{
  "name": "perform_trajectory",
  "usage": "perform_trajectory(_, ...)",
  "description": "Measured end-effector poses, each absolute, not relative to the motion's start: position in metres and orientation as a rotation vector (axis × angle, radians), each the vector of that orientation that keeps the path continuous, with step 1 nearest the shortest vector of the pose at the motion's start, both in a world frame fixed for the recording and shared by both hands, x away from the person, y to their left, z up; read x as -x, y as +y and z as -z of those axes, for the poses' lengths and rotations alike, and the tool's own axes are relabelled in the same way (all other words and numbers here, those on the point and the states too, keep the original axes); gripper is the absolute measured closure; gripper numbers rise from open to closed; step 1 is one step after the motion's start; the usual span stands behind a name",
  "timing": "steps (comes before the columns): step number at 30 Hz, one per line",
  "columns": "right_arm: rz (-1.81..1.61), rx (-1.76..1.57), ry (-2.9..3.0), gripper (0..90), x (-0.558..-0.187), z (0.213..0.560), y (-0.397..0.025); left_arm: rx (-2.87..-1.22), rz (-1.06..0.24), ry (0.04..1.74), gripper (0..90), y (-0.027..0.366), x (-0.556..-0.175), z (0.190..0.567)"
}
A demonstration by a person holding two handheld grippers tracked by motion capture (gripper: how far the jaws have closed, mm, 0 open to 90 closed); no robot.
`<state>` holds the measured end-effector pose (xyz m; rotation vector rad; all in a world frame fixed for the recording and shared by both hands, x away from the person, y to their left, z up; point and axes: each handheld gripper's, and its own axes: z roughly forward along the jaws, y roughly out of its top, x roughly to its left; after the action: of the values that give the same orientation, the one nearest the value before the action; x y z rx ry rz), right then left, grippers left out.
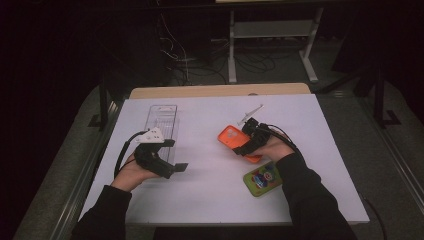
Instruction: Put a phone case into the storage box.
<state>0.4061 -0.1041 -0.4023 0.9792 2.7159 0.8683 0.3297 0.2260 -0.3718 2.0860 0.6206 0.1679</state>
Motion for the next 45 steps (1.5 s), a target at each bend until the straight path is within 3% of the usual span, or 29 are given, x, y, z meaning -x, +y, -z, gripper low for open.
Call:
perform_trajectory(24, -0.888, -0.745, 2.778, 15.1, -0.398, 0.386, -0.124, -2.128, -0.085, 0.413, 0.0, 0.171, -0.374, 0.351)
perform_trajectory(45, -0.966, -0.401, 2.939, 15.1, -0.379, 0.385, -0.107, -2.191, -0.013, 0.245, 0.0, 0.154, -0.365, 0.354)
